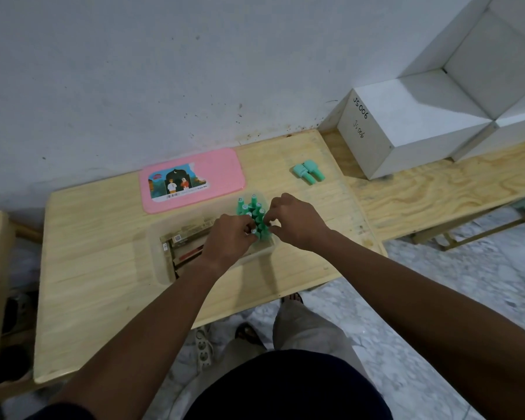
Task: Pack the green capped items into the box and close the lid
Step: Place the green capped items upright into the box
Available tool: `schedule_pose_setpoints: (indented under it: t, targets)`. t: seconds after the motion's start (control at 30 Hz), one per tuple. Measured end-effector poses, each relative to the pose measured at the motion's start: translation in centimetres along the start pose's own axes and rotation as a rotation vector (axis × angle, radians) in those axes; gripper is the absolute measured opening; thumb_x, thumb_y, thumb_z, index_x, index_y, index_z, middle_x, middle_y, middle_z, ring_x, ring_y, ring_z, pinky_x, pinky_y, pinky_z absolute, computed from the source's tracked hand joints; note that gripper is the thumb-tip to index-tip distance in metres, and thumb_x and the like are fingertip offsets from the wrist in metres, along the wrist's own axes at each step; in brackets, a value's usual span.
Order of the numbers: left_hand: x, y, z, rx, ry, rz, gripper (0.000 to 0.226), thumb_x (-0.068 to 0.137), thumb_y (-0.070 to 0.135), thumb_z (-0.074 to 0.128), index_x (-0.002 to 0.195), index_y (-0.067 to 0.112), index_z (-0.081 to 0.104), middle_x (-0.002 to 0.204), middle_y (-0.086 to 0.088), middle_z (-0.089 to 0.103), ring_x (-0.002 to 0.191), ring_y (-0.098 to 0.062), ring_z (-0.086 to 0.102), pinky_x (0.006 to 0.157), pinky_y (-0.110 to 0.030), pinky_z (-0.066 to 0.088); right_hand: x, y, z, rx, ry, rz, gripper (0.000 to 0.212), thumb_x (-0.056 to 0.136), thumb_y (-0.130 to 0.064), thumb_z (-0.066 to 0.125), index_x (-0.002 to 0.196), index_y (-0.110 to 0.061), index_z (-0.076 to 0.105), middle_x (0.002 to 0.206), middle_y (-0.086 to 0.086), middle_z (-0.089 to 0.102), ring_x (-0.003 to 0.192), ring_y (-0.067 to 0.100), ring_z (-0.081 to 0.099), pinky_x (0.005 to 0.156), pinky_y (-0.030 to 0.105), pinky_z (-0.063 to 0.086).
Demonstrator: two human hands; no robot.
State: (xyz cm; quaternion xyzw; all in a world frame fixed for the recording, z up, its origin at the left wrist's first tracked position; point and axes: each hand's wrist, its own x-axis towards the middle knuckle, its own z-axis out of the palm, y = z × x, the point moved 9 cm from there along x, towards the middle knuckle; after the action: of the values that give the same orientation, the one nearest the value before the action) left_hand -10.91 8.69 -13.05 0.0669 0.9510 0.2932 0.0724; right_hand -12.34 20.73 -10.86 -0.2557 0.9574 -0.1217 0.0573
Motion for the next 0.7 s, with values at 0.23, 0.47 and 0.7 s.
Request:
schedule_pose_setpoints:
  t: [0.23, 0.47, 0.7]
  targets:
    - [-0.1, 0.2, 0.4, 0.026, 0.031, 0.008, 0.016, 0.072, 0.022, 0.078, 0.086, 0.015, 0.074, 0.080, -0.004, 0.076, 0.075, -0.025, 0.070, 0.065, -0.029, 0.049, -0.1, 0.1, 0.6, -0.007, -0.005, 0.006, 0.019, 0.089, -0.028, 0.065, 0.105, -0.022, 0.073, 0.100, 0.000, 0.062, 0.101, 0.020, 0.051, 0.060, 0.030, 0.034]
    - [-0.4, 0.5, -0.3, 0.016, 0.061, 0.042, 0.029, 0.073, 0.026, 0.080, 0.099, 0.015, 0.076, 0.092, -0.002, 0.077, 0.080, -0.018, 0.072, 0.076, -0.028, 0.054, -0.3, 0.6, 0.4, 0.042, 0.045, 0.019, 0.022, 0.086, -0.032, 0.068, 0.107, -0.024, 0.072, 0.099, -0.002, 0.062, 0.097, 0.017, 0.052, 0.059, 0.029, 0.033]
    - [0.8, 2.0, -3.2, -0.022, 0.123, 0.070, 0.026, 0.074, 0.027, 0.081, 0.098, 0.019, 0.076, 0.085, 0.005, 0.075, 0.070, -0.011, 0.065, 0.072, -0.030, 0.054, -0.4, 4.7, -2.3, 0.230, 0.161, 0.128, 0.020, 0.082, -0.041, 0.073, 0.096, -0.028, 0.073, 0.089, -0.009, 0.063, 0.085, 0.012, 0.056, 0.063, 0.030, 0.047]
